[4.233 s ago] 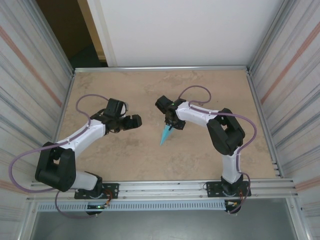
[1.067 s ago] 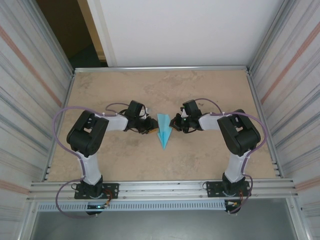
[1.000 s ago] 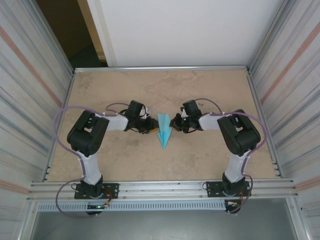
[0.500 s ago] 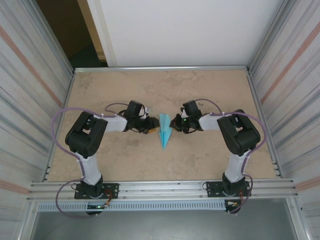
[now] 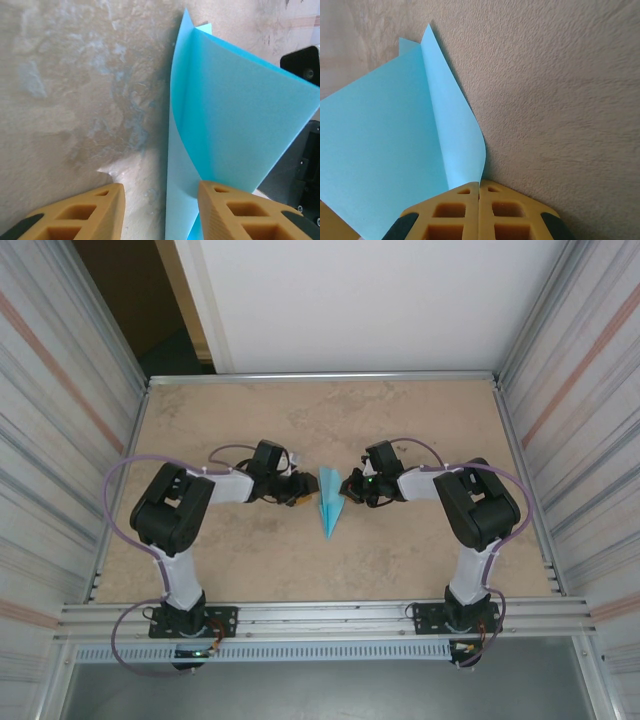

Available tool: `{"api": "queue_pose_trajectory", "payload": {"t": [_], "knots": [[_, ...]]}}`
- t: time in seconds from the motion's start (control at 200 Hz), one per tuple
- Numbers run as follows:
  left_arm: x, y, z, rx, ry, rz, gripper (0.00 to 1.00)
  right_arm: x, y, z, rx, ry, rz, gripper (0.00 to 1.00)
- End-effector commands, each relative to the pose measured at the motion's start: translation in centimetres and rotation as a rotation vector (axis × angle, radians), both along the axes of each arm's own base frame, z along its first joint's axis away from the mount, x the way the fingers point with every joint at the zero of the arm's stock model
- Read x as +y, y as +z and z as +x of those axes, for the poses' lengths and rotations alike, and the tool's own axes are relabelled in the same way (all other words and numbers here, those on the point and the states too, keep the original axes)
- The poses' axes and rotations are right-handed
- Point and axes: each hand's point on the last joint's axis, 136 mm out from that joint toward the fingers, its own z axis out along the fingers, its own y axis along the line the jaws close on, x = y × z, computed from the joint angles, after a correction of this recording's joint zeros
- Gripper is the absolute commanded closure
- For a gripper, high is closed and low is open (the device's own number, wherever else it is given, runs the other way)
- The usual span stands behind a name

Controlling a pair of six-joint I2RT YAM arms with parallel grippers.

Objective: Fold a paper plane with a square sheet of paper (pick it up from the middle)

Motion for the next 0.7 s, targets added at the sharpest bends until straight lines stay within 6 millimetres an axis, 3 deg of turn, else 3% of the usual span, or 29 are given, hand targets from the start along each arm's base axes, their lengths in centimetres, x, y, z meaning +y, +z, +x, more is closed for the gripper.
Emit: {"api": "queue_pose_trajectory", "payload": {"t": [0.0,0.441,0.697], "knots": [[0.8,0.2,1.2,-0.032,0.025,0.041,0.56,-0.3,-1.0,-0.4,0.018,0.010,-0.017,0.96],[0.1,0.6,1.4,-0.035,-0.017,0.031,0.48,-0.3,-1.0,-0.4,0.019,0.009,-0.015,0.96],[1.7,1.2,2.4,-0.072,0.048,0.079,0.45,-0.3,-1.1,-0.5,0.021,0.011,-0.017,0.96]]}}
